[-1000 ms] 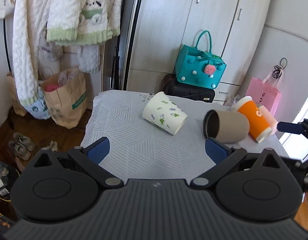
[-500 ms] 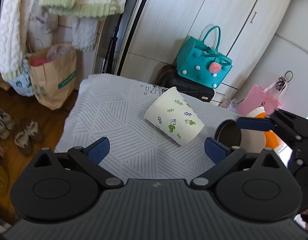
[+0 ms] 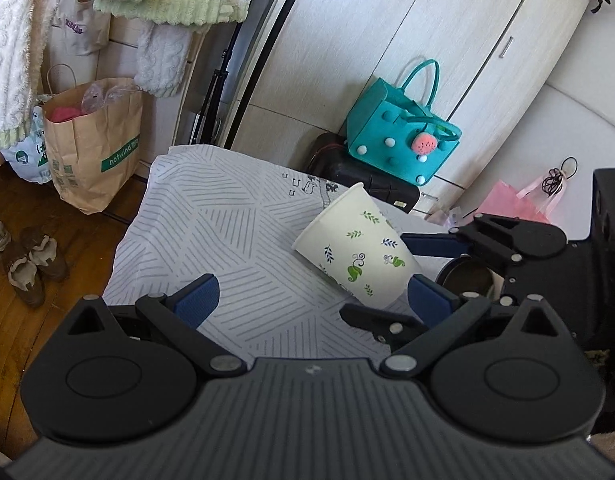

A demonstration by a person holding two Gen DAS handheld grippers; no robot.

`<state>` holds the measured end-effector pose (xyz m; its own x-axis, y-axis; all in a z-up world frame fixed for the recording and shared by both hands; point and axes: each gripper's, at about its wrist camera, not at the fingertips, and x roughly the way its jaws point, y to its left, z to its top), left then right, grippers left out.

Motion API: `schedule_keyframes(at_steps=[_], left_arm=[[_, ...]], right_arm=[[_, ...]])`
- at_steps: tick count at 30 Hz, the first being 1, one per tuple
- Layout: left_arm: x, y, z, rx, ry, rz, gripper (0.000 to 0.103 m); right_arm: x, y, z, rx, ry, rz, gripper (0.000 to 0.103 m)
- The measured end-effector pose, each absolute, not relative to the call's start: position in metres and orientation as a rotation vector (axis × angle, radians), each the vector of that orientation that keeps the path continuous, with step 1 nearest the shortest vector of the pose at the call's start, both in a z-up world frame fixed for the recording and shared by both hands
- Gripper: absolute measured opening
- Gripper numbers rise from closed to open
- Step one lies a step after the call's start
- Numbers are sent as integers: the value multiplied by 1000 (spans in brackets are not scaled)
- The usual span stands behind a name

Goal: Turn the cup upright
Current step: 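Move the right gripper to the white leaf-print cup and close on it, then lift the white cup with the right gripper and carry it toward the left tool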

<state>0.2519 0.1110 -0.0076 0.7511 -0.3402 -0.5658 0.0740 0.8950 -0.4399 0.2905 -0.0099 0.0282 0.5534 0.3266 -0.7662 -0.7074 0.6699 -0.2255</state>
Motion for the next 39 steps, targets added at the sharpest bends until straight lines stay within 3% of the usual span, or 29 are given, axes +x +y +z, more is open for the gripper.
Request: schedule_keyframes(at_steps=[1,2,15,28,39], left_arm=[[253,112,-9,-417,690,-234,102],[254,112,-9,-423,693,-238,102],[225,103,6,-408,681,-281,102],[166,64,30,-327,718,-347,102],[131,8,31,-306,727,-508,102]], right_arm=[[292,-9,27,-571,760,646,75],[292,-8,25,-579,758,639,62],[255,-13,49,-590,701,637,62],[187,-74,79,-439,798,589,62],[135,-129,72,-375,851,487,62]])
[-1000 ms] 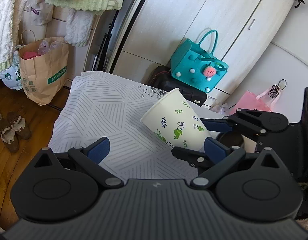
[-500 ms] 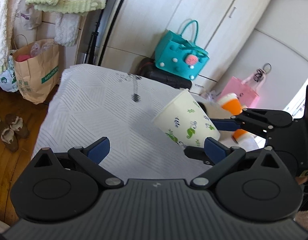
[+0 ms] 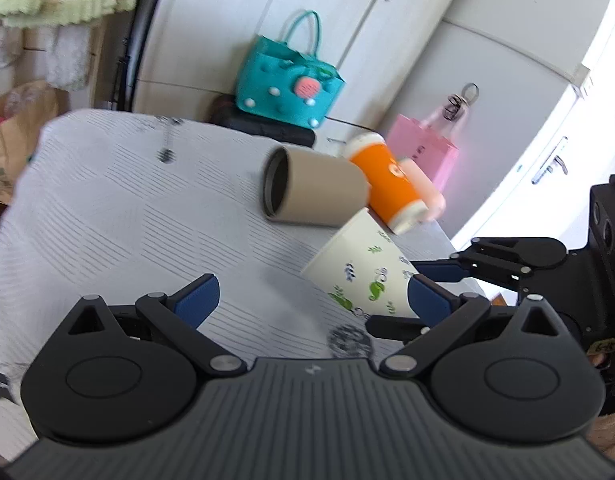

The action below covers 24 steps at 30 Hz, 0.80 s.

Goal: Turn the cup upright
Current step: 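Lift the white cup with the right gripper and carry it toward the left tool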

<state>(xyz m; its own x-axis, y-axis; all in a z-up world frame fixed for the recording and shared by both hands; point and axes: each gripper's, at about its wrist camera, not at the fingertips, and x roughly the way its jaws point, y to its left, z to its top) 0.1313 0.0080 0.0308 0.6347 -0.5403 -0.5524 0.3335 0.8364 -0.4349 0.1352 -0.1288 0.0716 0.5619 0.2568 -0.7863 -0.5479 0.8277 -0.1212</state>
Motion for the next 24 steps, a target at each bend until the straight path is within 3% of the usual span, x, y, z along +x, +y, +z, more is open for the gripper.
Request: schedule_keyframes(at_steps=[19,24], left_arm=[[152,-34,3,-306,852,-548,101],[164,-36,-9,-367,904,-589,101]], right_arm=[[148,-178,36,-170,947,506,63],[148,-184,36,-157,943,577,78]])
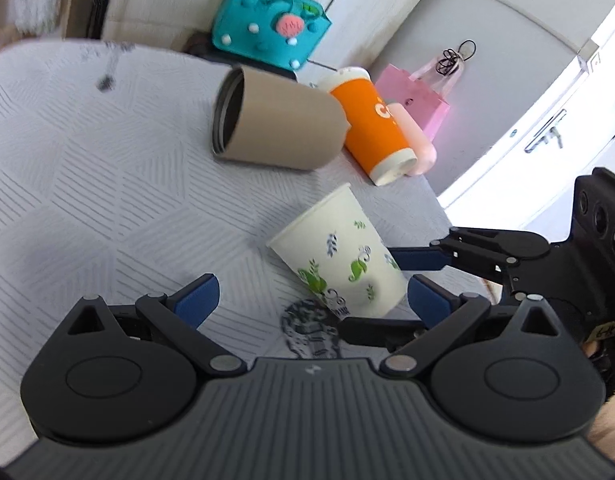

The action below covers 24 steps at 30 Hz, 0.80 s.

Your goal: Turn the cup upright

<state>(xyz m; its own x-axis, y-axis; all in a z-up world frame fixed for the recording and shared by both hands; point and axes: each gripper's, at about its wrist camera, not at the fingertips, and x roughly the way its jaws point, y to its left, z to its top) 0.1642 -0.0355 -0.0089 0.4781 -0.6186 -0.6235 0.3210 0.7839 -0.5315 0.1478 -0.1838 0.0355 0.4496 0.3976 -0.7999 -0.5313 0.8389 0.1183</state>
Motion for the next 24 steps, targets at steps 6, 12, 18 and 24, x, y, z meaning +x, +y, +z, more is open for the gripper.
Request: schedule_keyframes(at_steps=[6,12,18,24], left_arm=[[179,-46,-19,-434,949,-652,100],[189,-56,-21,-463,933,-645,95],[187,-57,-23,-457,886,-620,66],[185,-58,-21,-440,859,-645,66]], right_arm=[[154,-188,43,-164,934,642,84],[171,-191,45,-163,948,683,84],[180,-195,38,-126,965,695,73],[164,-195,37,-171,900,671,69]])
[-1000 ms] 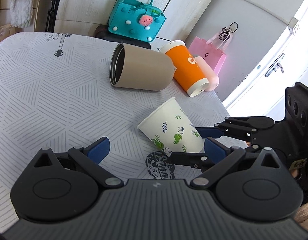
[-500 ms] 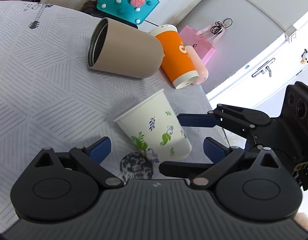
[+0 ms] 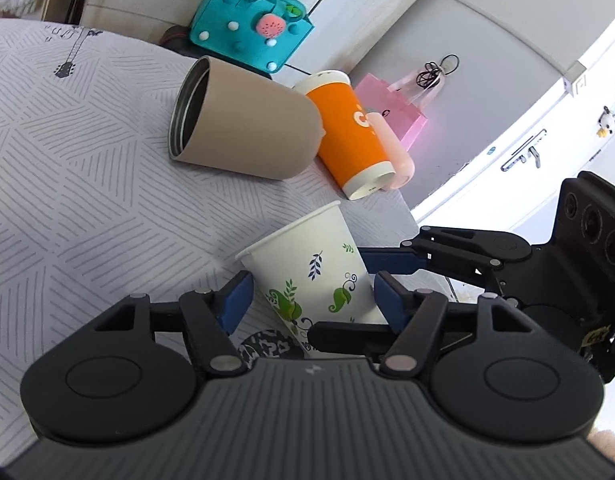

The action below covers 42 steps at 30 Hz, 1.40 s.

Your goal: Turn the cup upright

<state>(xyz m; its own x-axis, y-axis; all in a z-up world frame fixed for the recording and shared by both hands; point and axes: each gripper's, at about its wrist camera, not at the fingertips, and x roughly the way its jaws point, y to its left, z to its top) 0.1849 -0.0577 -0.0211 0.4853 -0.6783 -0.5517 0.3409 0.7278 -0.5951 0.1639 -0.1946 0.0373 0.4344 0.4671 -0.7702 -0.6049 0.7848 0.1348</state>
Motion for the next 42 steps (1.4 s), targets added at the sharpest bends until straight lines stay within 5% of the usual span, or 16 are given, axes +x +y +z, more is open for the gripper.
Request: schedule_keyframes(at_steps=[21,42], left_arm=[[116,-24,7,-162,583,-565,61],[142,8,9,-72,452,-485,61]], right_arm=[[114,-143,34,-383,576,655,69],[153,-88,11,-440,365,594,69]])
